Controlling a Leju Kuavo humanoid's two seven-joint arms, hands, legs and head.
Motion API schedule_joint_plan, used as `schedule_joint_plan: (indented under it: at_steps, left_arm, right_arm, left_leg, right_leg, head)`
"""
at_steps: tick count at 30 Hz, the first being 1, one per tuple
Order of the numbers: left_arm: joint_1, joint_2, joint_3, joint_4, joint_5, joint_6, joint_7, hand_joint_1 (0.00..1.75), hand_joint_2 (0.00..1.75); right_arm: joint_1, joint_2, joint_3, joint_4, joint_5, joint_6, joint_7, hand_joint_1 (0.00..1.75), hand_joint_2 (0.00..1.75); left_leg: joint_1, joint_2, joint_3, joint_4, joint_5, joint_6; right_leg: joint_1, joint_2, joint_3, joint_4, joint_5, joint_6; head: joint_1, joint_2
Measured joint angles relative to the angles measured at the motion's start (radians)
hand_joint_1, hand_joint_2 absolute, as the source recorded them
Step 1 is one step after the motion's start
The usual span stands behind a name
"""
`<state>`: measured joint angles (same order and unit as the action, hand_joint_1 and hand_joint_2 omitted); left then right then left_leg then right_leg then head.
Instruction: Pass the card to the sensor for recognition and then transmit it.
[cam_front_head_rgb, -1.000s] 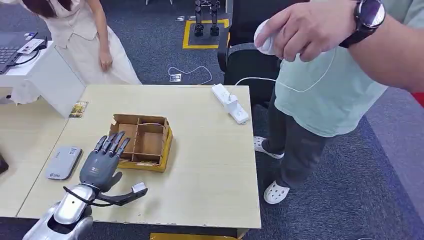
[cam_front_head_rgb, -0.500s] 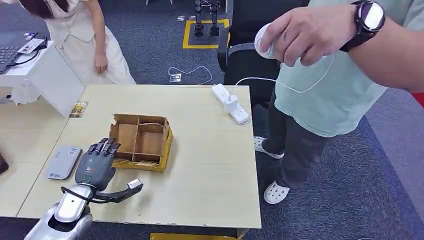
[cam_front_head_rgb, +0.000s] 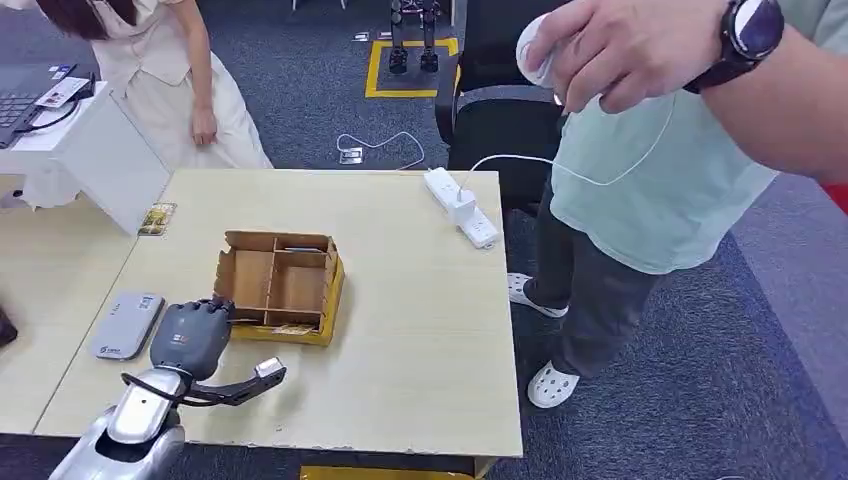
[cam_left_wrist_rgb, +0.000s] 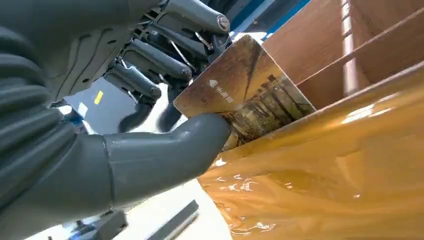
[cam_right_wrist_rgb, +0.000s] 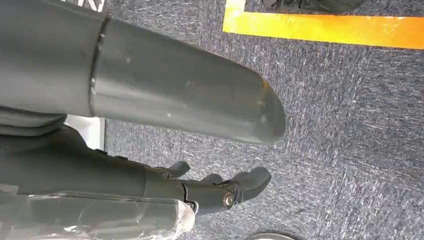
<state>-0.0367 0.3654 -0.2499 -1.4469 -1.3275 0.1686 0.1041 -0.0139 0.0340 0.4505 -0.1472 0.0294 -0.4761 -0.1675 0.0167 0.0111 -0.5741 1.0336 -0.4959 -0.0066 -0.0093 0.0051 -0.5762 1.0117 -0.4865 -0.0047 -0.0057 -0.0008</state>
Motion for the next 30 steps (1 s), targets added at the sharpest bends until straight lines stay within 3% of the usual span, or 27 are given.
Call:
schedule_joint_plan:
  at_steps: [17, 23, 30]
  left_arm:
    - [-0.008, 0.005, 0.035, -0.047, 0.144, 0.140, -0.130, 1.75, 1.75]
    - [-0.053, 0.006, 0.064, -0.072, 0.200, 0.146, -0.135, 1.75, 1.75]
    - [-0.201, 0.003, 0.089, -0.059, 0.225, 0.146, -0.092, 1.75, 1.75]
  right_arm:
    - [0.000, 0.000, 0.011, 0.000, 0.010, 0.002, 0.000, 0.00, 0.00]
    - [-0.001, 0.002, 0.019, 0.000, 0.011, 0.002, 0.001, 0.00, 0.00]
    - [-0.003, 0.006, 0.027, 0.000, 0.021, 0.002, 0.011, 0.00, 0.00]
  left_leg:
    - [0.000, 0.000, 0.000, 0.000, 0.000, 0.000]
    - [0.000, 0.000, 0.000, 0.000, 0.000, 0.000]
    - [0.000, -0.001, 0.000, 0.000, 0.001, 0.000]
  right_leg:
    - [0.000, 0.000, 0.000, 0.000, 0.000, 0.000]
    - [0.000, -0.001, 0.000, 0.000, 0.000, 0.000]
    - [0.000, -0.001, 0.000, 0.000, 0.001, 0.000]
  head:
    - [0.000, 0.000]
    - [0.000, 0.000]
    - [0.000, 0.000]
